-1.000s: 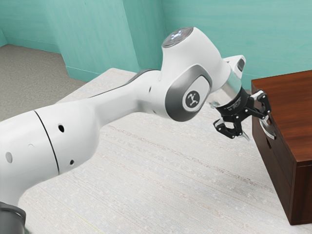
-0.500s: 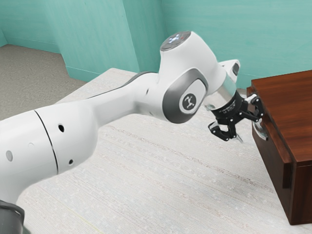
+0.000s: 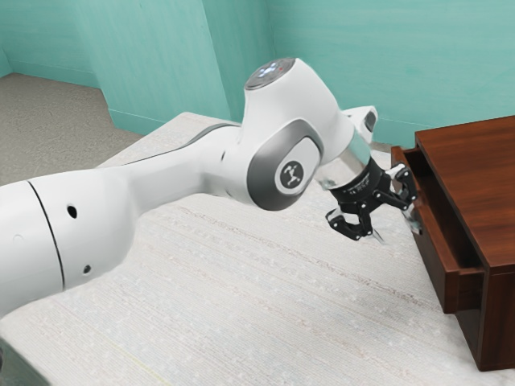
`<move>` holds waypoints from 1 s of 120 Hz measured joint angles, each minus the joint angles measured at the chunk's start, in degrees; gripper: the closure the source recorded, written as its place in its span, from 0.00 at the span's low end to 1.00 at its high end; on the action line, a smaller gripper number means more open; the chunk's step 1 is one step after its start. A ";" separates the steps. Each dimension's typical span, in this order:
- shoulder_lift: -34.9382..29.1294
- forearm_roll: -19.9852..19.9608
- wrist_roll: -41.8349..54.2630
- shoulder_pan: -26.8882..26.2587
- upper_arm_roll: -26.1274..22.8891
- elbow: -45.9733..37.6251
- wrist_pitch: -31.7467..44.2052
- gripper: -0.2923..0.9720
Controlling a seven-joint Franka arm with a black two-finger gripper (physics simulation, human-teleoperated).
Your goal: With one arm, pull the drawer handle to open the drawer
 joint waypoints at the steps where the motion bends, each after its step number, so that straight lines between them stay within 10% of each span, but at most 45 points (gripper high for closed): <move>1: -0.12 0.01 0.00 0.03 0.00 -0.17 0.03 0.53; 120: -11.83 0.72 -0.17 0.09 1.61 -15.26 5.03 0.55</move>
